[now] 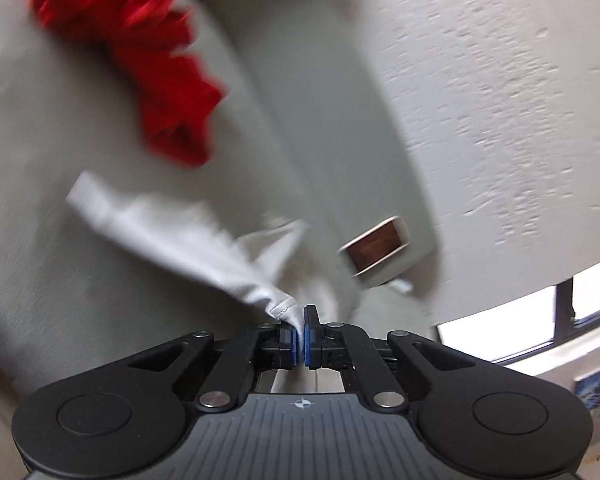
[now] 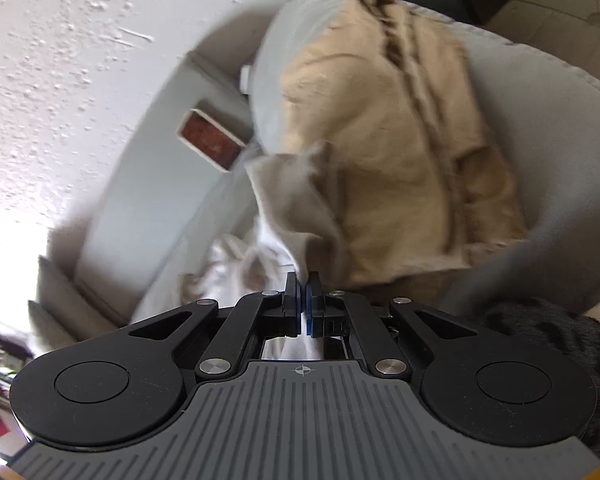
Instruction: Fold clothes
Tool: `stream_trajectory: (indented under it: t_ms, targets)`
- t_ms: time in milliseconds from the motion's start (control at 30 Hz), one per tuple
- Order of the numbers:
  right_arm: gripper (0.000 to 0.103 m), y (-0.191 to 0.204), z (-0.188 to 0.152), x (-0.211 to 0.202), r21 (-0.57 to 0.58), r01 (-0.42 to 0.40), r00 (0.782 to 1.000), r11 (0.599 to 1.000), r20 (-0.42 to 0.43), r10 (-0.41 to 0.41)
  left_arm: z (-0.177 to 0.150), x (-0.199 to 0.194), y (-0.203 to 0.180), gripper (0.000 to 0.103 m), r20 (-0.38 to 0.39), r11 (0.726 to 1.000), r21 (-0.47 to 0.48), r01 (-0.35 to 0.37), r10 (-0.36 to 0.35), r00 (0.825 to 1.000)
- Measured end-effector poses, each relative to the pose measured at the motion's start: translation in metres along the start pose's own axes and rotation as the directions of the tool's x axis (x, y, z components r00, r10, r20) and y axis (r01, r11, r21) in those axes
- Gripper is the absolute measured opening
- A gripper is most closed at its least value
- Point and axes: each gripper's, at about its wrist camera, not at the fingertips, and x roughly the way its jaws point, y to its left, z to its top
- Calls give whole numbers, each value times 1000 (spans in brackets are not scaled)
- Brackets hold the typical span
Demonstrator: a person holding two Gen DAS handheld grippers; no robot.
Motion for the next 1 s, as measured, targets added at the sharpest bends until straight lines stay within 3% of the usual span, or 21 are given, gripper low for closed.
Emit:
stream_trajectory:
  t_ms: [100, 167, 233, 367, 400, 433, 500, 533, 600, 667, 733, 833, 933, 1000]
  targets:
    - [1, 41, 14, -22, -75, -100, 994, 992, 46, 104, 18, -44, -56, 1, 98, 988, 88, 131, -139, 985]
    - [1, 72, 24, -46, -147, -169, 978, 975, 95, 184, 26, -83, -92, 1, 173, 961, 167, 220, -248, 953]
    - [1, 101, 32, -84, -227, -239, 944, 944, 174, 281, 27, -119, -116, 1, 239, 934, 226, 276, -328, 914]
    - [2, 132, 32, -166, -374, -344, 820, 861, 328, 470, 26, -187, -151, 1, 351, 880, 324, 347, -453, 820]
    - [2, 137, 30, -178, -400, -337, 809, 852, 340, 479, 26, -201, -158, 1, 370, 872, 338, 354, -469, 802]
    - [1, 142, 28, -190, -427, -329, 799, 842, 350, 489, 27, -209, -164, 1, 372, 875, 329, 356, -466, 803]
    - [2, 152, 32, -198, -417, -364, 819, 833, 283, 499, 28, -223, -177, 1, 350, 857, 336, 391, -498, 793]
    - [2, 155, 36, -201, -397, -415, 811, 819, 246, 531, 27, -231, -184, 1, 348, 837, 367, 405, -527, 775]
    - [2, 162, 36, -221, -421, -462, 767, 780, 251, 590, 24, -249, -192, 1, 375, 810, 430, 399, -563, 736]
    - [2, 174, 30, -242, -499, -427, 721, 754, 316, 617, 26, -258, -200, 1, 398, 801, 465, 376, -569, 720]
    - [2, 185, 27, -258, -540, -412, 694, 734, 335, 637, 37, -252, -202, 1, 402, 817, 453, 357, -544, 736]
    - [2, 206, 33, -252, -551, -408, 715, 728, 303, 630, 61, -223, -198, 1, 384, 869, 398, 296, -450, 806]
    - [1, 231, 44, -213, -549, -352, 782, 758, 272, 560, 93, -166, -186, 1, 335, 930, 310, 197, -301, 893]
    - [1, 251, 55, -156, -521, -298, 856, 799, 224, 466, 116, -112, -169, 1, 257, 970, 192, 151, -198, 946]
